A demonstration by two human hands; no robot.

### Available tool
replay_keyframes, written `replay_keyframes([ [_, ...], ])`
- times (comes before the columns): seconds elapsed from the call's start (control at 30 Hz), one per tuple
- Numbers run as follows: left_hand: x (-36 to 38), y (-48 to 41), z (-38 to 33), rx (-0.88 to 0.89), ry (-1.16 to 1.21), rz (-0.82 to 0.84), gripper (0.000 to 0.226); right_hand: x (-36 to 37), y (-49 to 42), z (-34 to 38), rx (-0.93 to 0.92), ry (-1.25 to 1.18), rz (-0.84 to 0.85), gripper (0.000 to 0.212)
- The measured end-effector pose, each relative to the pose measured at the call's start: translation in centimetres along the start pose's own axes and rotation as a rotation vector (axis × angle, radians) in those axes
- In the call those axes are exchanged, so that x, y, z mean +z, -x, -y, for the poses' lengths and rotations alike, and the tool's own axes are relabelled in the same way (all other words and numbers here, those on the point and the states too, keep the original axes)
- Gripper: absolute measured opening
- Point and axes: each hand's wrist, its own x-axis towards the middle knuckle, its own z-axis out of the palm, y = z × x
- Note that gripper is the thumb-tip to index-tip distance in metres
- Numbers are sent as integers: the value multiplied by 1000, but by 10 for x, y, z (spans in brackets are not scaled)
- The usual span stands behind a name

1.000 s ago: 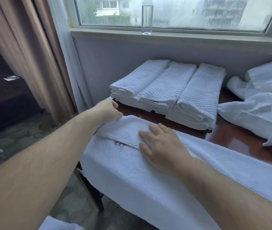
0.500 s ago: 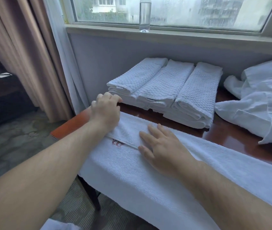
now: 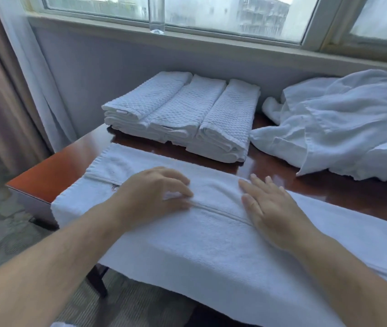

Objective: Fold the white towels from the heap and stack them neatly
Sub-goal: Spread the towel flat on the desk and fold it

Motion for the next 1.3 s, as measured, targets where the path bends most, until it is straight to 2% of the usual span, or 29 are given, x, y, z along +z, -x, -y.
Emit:
replay_keyframes([
  [0.1,-3,-2,-4,161,-139,-44,27,-5,1,-11,6,-58,-34,47],
  [0.27,-9,2,-5,108,-183,-1,37,-9,4,-21,-22,-51,-18,46],
  [0.37,-15,2,-11,172,-249,51,33,-9,3,-21,-31,-47,-16,47],
  [0.53,-17,-5,-17,265,-479,79,42,-7,4,-21,-31,-33,-33,47],
  [0.67,-16,-4,-12,201,-479,142,18,-5,8,-21,59,68,-4,51],
  [0.77,-19,-6,-14,92,-468,221,10,-6,9,-21,85,93,14,53],
  [0.87,-22,-16,-33,-128,-451,296,16,-8,12,-22,68,63,5,53],
  [0.93,-9,-30,-59,-143,-407,210,22,-9,17,-27,86,30,-23,53],
  [1.0,17,-47,-95,-41,-252,52,23,-10,28,-41,177,42,-66,56],
  [1.07,47,-64,-134,62,-100,4,28,-13,45,-66,302,78,-82,61],
  [1.17,93,-87,-180,203,-83,104,38,-21,80,-116,477,117,-103,67],
  [1.3,134,-106,-211,139,-137,349,53,-35,123,-174,666,114,-113,71],
])
